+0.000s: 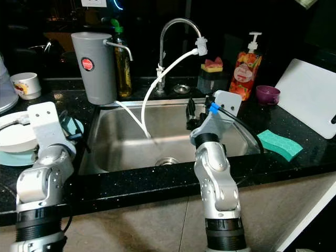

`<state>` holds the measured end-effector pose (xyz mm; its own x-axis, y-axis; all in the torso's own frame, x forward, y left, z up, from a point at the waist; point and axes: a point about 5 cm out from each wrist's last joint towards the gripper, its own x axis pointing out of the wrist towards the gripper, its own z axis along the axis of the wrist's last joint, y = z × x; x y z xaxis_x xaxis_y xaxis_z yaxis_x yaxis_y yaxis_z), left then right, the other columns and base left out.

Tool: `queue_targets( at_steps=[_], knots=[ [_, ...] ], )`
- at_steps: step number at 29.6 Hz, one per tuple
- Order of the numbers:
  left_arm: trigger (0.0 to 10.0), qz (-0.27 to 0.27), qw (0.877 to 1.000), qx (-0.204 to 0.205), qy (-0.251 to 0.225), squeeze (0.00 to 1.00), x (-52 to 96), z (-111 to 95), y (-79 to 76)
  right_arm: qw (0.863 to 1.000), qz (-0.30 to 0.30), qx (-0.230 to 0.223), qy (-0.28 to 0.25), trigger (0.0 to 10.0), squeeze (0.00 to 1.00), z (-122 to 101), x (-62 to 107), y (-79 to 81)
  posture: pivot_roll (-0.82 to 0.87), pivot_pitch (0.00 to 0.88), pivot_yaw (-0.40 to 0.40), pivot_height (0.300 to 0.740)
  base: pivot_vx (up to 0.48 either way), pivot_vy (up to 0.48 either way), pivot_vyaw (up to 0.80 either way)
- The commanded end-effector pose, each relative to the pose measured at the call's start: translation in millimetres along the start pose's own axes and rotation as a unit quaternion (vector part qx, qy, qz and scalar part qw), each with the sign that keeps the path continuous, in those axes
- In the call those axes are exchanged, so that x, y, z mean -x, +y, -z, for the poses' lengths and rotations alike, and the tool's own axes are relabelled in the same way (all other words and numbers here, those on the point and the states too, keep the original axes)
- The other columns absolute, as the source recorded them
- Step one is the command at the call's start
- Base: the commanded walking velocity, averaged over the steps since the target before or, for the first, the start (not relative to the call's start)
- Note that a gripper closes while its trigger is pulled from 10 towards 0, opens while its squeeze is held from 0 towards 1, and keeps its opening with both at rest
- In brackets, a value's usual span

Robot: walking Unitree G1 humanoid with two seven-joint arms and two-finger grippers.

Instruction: Kitchen organization

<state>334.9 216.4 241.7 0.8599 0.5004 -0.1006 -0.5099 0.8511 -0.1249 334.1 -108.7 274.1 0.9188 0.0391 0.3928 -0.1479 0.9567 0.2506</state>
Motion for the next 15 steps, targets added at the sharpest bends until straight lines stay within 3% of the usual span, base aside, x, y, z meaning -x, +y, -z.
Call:
queue_targets(
  at_steps=[1, 3, 5, 8, 9, 10, 11, 12, 13, 15],
  knots=[
    [8.8, -0.004, 1.000, 0.006, 0.018, 0.00, -0.1, 6.2, 2.1, 1.000, 0.001, 0.001, -0.003, 10.0, 0.00, -0.9, -0.4, -0.3, 0.17, 0.049, -0.054, 0.740, 0.000, 0.000, 0.00],
    [8.9, -0.003, 1.000, 0.008, 0.023, 0.00, -0.4, 8.0, 2.1, 1.000, 0.001, 0.001, -0.003, 10.0, 0.00, -0.8, -0.4, -0.3, 0.17, 0.049, -0.054, 0.740, 0.000, 0.000, 0.00],
    [8.0, -0.003, 0.999, 0.013, 0.035, 0.00, -0.8, 12.2, 1.9, 1.000, 0.001, 0.001, -0.003, 10.0, 0.00, -0.8, -0.4, -0.2, 0.17, 0.054, -0.055, 0.740, 0.000, 0.000, 0.00],
    [8.1, -0.002, 0.999, 0.014, 0.039, 0.00, -1.0, 13.7, 1.9, 1.000, 0.002, 0.001, -0.003, 10.0, 0.00, -0.7, -0.4, -0.1, 0.17, 0.054, -0.055, 0.740, 0.000, 0.000, 0.00],
    [6.9, -0.002, 0.999, 0.015, 0.041, 0.00, -1.0, 14.2, 1.8, 1.000, 0.002, 0.001, -0.003, 10.0, 0.00, -0.6, -0.2, -0.2, 0.17, 0.054, -0.055, 0.740, 0.000, 0.000, 0.00],
    [6.9, -0.002, 0.999, 0.017, 0.043, 0.00, -0.9, 14.8, 1.8, 1.000, 0.002, 0.001, -0.003, 10.0, 0.00, -0.6, -0.1, -0.2, 0.17, 0.054, -0.055, 0.740, 0.000, 0.000, 0.00],
    [5.9, -0.001, 0.999, 0.017, 0.046, 0.00, -0.9, 16.0, 1.7, 1.000, 0.002, 0.001, -0.002, 10.0, 0.00, -0.4, 0.1, -0.4, 0.17, 0.054, -0.055, 0.740, 0.000, 0.000, 0.00],
    [5.9, -0.001, 0.999, 0.017, 0.046, 0.00, -0.9, 16.3, 1.7, 1.000, 0.003, 0.001, -0.002, 10.0, 0.00, -0.4, 0.1, -0.4, 0.17, 0.054, -0.055, 0.740, 0.000, 0.000, 0.00],
    [5.1, -0.001, 0.999, 0.017, 0.046, 0.00, -0.9, 16.8, 1.7, 1.000, 0.003, 0.001, -0.002, 10.0, 0.00, -0.2, 0.2, -0.6, 0.17, 0.054, -0.055, 0.740, 0.000, 0.000, 0.00],
    [5.1, -0.001, 0.999, 0.017, 0.047, 0.00, -0.9, 17.1, 1.6, 1.000, 0.003, 0.001, -0.002, 10.0, 0.00, -0.2, 0.3, -0.6, 0.17, 0.054, -0.055, 0.740, 0.000, 0.000, 0.00]
  ],
)
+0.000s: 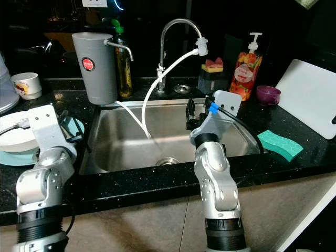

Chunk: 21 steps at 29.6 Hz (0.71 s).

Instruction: Kitchen organization

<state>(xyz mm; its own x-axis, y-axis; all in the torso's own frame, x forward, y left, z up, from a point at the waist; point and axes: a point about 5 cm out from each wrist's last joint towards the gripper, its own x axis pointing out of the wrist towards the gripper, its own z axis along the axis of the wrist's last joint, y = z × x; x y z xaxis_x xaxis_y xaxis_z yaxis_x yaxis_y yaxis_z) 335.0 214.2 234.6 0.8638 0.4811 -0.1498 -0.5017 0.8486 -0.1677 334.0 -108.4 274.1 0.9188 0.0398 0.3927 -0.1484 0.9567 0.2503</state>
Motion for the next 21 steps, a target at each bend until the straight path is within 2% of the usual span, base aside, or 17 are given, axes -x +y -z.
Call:
queue_targets(
  at_steps=[1, 3, 4, 5, 6, 7, 8, 9, 11, 21],
  knots=[
    [4.3, -0.007, 1.000, -0.004, 0.024, 0.00, -1.6, 10.6, 3.2, 1.000, 0.004, 0.001, -0.002, 10.0, 0.00, -0.1, 0.3, -0.9, 0.17, 0.054, -0.055, 0.740, 0.000, 0.000, 0.00],
    [4.3, -0.007, 1.000, -0.003, 0.025, 0.00, -1.6, 11.2, 3.3, 1.000, 0.004, 0.001, -0.002, 10.0, 0.00, -0.1, 0.4, -0.9, 0.17, 0.054, -0.055, 0.740, 0.000, 0.000, 0.00],
    [3.5, -0.008, 1.000, -0.002, 0.028, 0.00, -1.7, 12.0, 3.6, 1.000, 0.004, 0.001, -0.002, 10.0, 0.00, 0.0, 0.4, -0.9, 0.17, 0.054, -0.055, 0.740, 0.000, 0.000, 0.00],
    [3.5, -0.009, 1.000, -0.002, 0.030, 0.00, -1.7, 12.7, 4.1, 1.000, 0.004, 0.001, -0.002, 10.0, 0.00, 0.0, 0.5, -0.9, 0.17, 0.054, -0.055, 0.740, 0.000, 0.000, 0.00],
    [2.2, -0.009, 0.999, 0.000, 0.031, 0.00, -1.9, 13.1, 4.7, 1.000, 0.004, 0.000, -0.002, 10.0, 0.00, 0.1, 0.5, -0.9, 0.17, 0.054, -0.055, 0.740, 0.000, 0.000, 0.00],
    [2.2, -0.010, 0.999, 0.000, 0.032, 0.00, -2.0, 13.3, 5.0, 1.000, 0.004, 0.000, -0.002, 10.0, 0.00, 0.2, 0.5, -0.9, 0.17, 0.054, -0.055, 0.740, 0.000, 0.000, 0.00],
    [1.4, -0.011, 0.999, 0.001, 0.033, 0.00, -2.1, 13.3, 5.5, 1.000, 0.004, 0.000, -0.002, 10.0, 0.00, -0.2, 0.4, -0.8, 0.16, 0.059, -0.054, 0.740, 0.000, 0.000, 0.00],
    [1.4, -0.011, 0.999, 0.001, 0.033, 0.00, -2.1, 13.3, 5.5, 1.000, 0.004, 0.000, -0.002, 10.0, 0.00, -0.2, 0.4, -0.8, 0.16, 0.059, -0.054, 0.740, 0.000, 0.000, 0.00],
    [0.0, -0.013, 0.999, 0.002, 0.034, 0.00, -2.3, 13.6, 6.0, 1.000, 0.004, 0.001, -0.002, 10.0, 0.00, -0.6, 0.1, -1.0, 0.16, 0.059, -0.055, 0.740, 0.000, 0.000, 0.00],
    [0.0, -0.019, 0.999, 0.002, 0.031, 0.00, -2.0, 13.7, 7.1, 1.000, 0.004, 0.000, -0.002, 10.0, 0.00, -0.6, 0.0, -0.9, 0.16, 0.059, -0.055, 0.740, 0.000, 0.000, 0.00]
  ],
)
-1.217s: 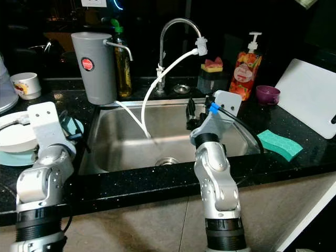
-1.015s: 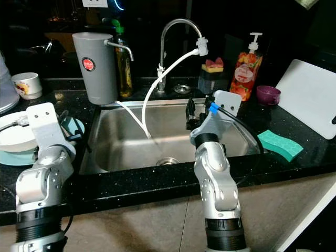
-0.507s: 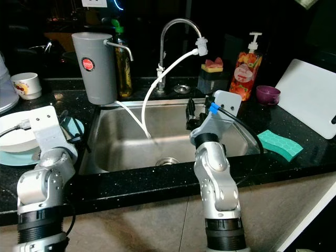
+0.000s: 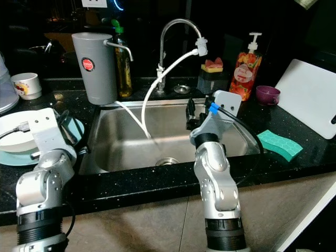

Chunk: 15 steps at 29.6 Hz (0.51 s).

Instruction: Kitchen organization

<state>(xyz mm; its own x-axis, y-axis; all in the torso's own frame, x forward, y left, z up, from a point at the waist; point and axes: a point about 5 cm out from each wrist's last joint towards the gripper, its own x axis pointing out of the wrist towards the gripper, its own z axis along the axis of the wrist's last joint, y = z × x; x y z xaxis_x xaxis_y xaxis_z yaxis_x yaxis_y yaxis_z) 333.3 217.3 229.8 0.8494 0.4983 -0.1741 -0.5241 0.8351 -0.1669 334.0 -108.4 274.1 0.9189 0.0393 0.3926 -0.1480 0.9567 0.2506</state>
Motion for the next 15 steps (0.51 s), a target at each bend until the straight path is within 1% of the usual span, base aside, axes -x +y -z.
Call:
queue_targets(
  at_steps=[1, 3, 4, 5, 6, 7, 8, 9, 11, 12, 13, 14, 15],
  knots=[
    [0.0, -0.008, 1.000, 0.000, 0.019, 0.00, -1.5, 9.1, 3.1, 1.000, 0.004, 0.000, -0.002, 10.0, 0.00, -0.5, 0.0, -1.0, 0.16, 0.059, -0.055, 0.740, 0.000, 0.000, 0.00],
    [0.0, -0.009, 1.000, 0.000, 0.017, 0.00, -1.6, 8.5, 3.4, 1.000, 0.004, 0.000, -0.002, 10.0, 0.00, -0.5, 0.0, -1.1, 0.16, 0.059, -0.055, 0.740, 0.000, 0.000, 0.00],
    [9.5, -0.010, 1.000, -0.010, 0.003, 0.00, -1.6, 5.8, 3.6, 1.000, 0.004, 0.000, -0.002, 10.0, 0.00, -0.4, 0.1, -1.1, 0.16, 0.059, -0.055, 0.740, 0.000, 0.000, 0.00],
    [9.5, -0.010, 1.000, -0.014, -0.007, 0.00, -1.1, 3.4, 3.0, 1.000, 0.004, 0.000, -0.002, 10.0, 0.00, -0.3, 0.0, -1.1, 0.16, 0.062, -0.054, 0.740, 0.000, 0.000, 0.00],
    [10.0, -0.009, 1.000, -0.017, -0.017, 0.00, -0.7, 0.8, 2.3, 1.000, 0.005, 0.000, -0.002, 10.0, 0.00, -0.3, -0.1, -1.2, 0.16, 0.062, -0.054, 0.740, 0.000, 0.000, 0.00],
    [10.0, -0.007, 0.999, -0.022, -0.029, 0.00, -0.1, -2.1, 1.4, 1.000, 0.005, 0.000, -0.002, 10.0, 0.00, -0.2, -0.1, -1.2, 0.16, 0.062, -0.054, 0.740, 0.000, 0.000, 0.00],
    [10.0, -0.007, 0.999, -0.022, -0.029, 0.00, -0.1, -2.1, 1.4, 1.000, 0.005, 0.000, -0.002, 10.0, 0.00, -0.2, -0.1, -1.2, 0.16, 0.062, -0.054, 0.740, 0.000, 0.000, 0.00],
    [10.0, 0.004, 0.998, -0.032, -0.061, 0.00, 2.2, -9.9, -2.1, 1.000, 0.005, -0.001, -0.002, 10.0, 0.00, 0.0, 0.0, -1.3, 0.16, 0.062, -0.054, 0.740, 0.000, 0.000, 0.00],
    [10.0, 0.019, 0.994, -0.045, -0.094, 0.00, 5.0, -17.6, -6.2, 1.000, 0.005, -0.001, -0.002, 10.0, 0.00, 0.1, 0.1, -1.5, 0.16, 0.062, -0.054, 0.740, 0.000, 0.000, 0.00],
    [10.0, 0.039, 0.990, -0.059, -0.122, 0.00, 9.0, -23.9, -11.8, 1.000, 0.006, -0.001, -0.002, 10.0, 0.00, 0.0, 0.1, -1.6, 0.16, 0.062, -0.054, 0.740, 0.000, 0.000, 0.00],
    [10.0, 0.039, 0.990, -0.059, -0.122, 0.00, 9.0, -23.9, -11.8, 1.000, 0.006, -0.001, -0.002, 10.0, 0.00, 0.0, 0.1, -1.6, 0.16, 0.062, -0.054, 0.740, 0.000, 0.000, 0.00],
    [10.0, 0.049, 0.988, -0.064, -0.134, 0.00, 11.2, -26.2, -14.9, 1.000, 0.006, -0.001, -0.002, 10.0, 0.00, -0.1, 0.1, -1.7, 0.16, 0.062, -0.054, 0.740, 0.000, 0.000, 0.00],
    [10.0, 0.071, 0.984, -0.069, -0.149, 0.00, 15.1, -29.5, -20.6, 1.000, 0.006, -0.002, -0.003, 10.0, 0.00, -0.4, 0.0, -1.5, 0.16, 0.064, -0.053, 0.740, 0.000, 0.000, 0.00]
  ],
)
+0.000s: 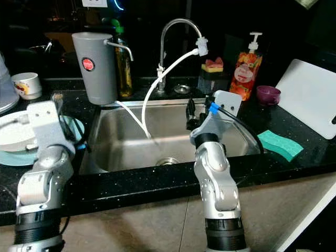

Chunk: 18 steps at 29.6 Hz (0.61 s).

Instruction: Kitchen organization

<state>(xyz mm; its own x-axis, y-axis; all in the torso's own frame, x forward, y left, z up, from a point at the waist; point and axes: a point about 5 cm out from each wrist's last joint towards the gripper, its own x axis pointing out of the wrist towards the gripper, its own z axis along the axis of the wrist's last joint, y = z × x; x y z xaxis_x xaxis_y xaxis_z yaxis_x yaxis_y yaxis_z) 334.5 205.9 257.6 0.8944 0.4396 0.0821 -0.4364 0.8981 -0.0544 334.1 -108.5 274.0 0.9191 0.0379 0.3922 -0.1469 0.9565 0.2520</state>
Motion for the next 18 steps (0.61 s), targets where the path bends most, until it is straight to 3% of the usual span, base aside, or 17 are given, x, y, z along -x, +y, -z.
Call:
queue_targets(
  at_steps=[1, 11, 14, 18],
  knots=[
    [10.0, 0.020, 0.999, -0.009, -0.026, 0.00, 3.6, -6.9, -5.6, 1.000, 0.005, -0.001, -0.003, 10.0, 0.00, -0.4, 0.0, -1.4, 0.16, 0.064, -0.053, 0.740, 0.000, 0.000, 0.00],
    [10.0, 0.086, 0.996, -0.002, -0.013, 0.00, 7.6, -2.4, -17.9, 1.000, 0.005, -0.003, -0.006, 10.0, 0.00, -1.1, 0.1, -1.3, 0.16, 0.061, -0.052, 0.740, 0.000, 0.000, 0.00],
    [10.0, 0.166, 0.986, -0.013, -0.006, 0.00, 12.3, 0.3, -30.7, 1.000, 0.003, 0.000, -0.006, 10.0, 0.00, -1.8, -0.6, -2.2, 0.16, 0.061, -0.052, 0.740, 0.000, 0.000, 0.00],
    [10.0, 0.216, 0.976, -0.022, 0.001, 0.00, 16.8, 3.2, -39.5, 1.000, 0.002, 0.002, -0.007, 10.0, 0.00, -2.8, -1.6, -3.3, 0.16, 0.055, -0.051, 0.740, 0.000, 0.000, 0.00]
  ],
)
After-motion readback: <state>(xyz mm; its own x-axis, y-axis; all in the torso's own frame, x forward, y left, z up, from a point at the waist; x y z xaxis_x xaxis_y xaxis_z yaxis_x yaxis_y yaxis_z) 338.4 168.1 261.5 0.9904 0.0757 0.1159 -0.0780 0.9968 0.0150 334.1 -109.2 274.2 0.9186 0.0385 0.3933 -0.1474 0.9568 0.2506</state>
